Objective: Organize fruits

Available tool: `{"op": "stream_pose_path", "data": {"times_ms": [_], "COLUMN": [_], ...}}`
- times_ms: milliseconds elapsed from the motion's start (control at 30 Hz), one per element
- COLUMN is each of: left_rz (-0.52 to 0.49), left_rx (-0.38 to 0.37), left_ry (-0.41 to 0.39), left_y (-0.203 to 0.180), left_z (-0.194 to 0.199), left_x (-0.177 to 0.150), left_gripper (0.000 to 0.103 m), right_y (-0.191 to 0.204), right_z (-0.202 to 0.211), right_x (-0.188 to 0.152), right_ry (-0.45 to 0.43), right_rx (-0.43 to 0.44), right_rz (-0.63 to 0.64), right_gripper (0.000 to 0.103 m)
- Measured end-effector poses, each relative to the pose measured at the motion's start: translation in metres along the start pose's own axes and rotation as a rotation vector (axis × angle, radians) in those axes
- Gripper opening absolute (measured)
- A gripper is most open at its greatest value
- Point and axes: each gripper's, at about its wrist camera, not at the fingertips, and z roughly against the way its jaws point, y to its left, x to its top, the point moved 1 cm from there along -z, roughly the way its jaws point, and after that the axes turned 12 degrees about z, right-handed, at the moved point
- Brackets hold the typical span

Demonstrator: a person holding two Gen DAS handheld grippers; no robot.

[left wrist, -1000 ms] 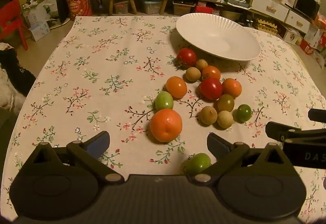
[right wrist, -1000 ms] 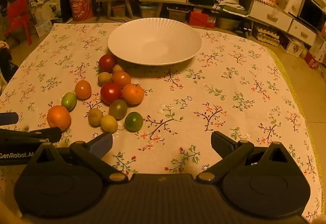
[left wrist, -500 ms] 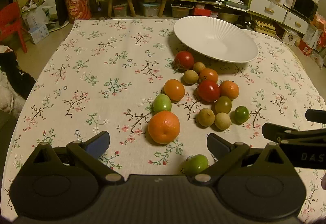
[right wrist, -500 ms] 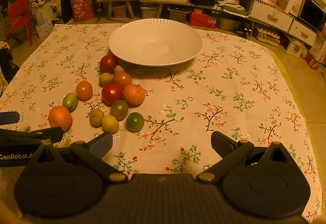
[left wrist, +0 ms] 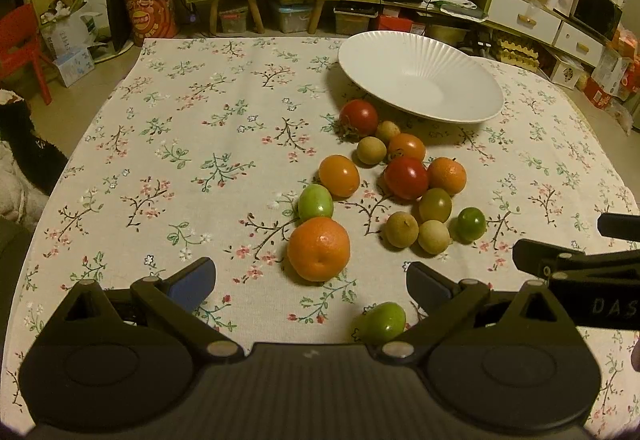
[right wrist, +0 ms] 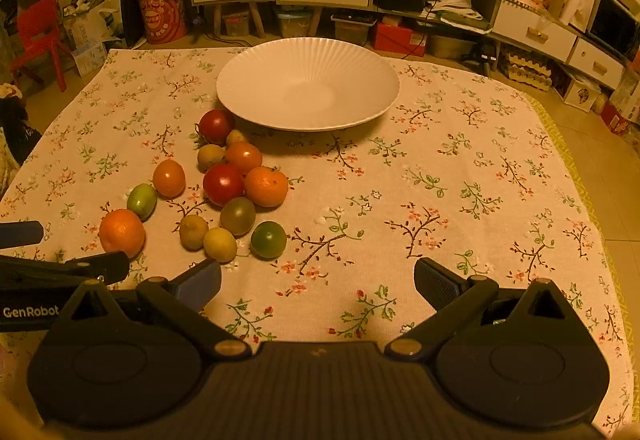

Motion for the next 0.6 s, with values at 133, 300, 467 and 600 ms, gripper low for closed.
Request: {"op": "stream_pose_path", "data": {"times_ms": [133,300,467,600], "left_rz": [-0.003,-0.009,-0.018,-0.020], "left_rx": [-0.002,-0.001,0.002,-0.001], "left_ry": [0.004,0.002,0.004,0.002], "left_y": [-0.0001,-0.0007,-0.0012,-0.0020], "left_z": [-0.0002,0.0001,-0.0004,0.0004], "left_x": [-0.0001,0.0002,-0.0011,-0.0009], "left_gripper": [0.099,0.098,0.099,0.099], "right_y": [-0.0002,-0.0017,-0.0013,-0.0010], "right_z": [0.0006,0.0011,0.0012,0.0017], "right_x": [0.0003,0.0005,0.0010,0.0013], "right_ry": [0.000,0.001,0.000,-0.003], "right_rx": [0.002,0.006,0.008,0.006], "right_rz": [-0.002,-0.009,-0.005,-0.004], "right_gripper": [0.103,0.103,0.103,0.103]}}
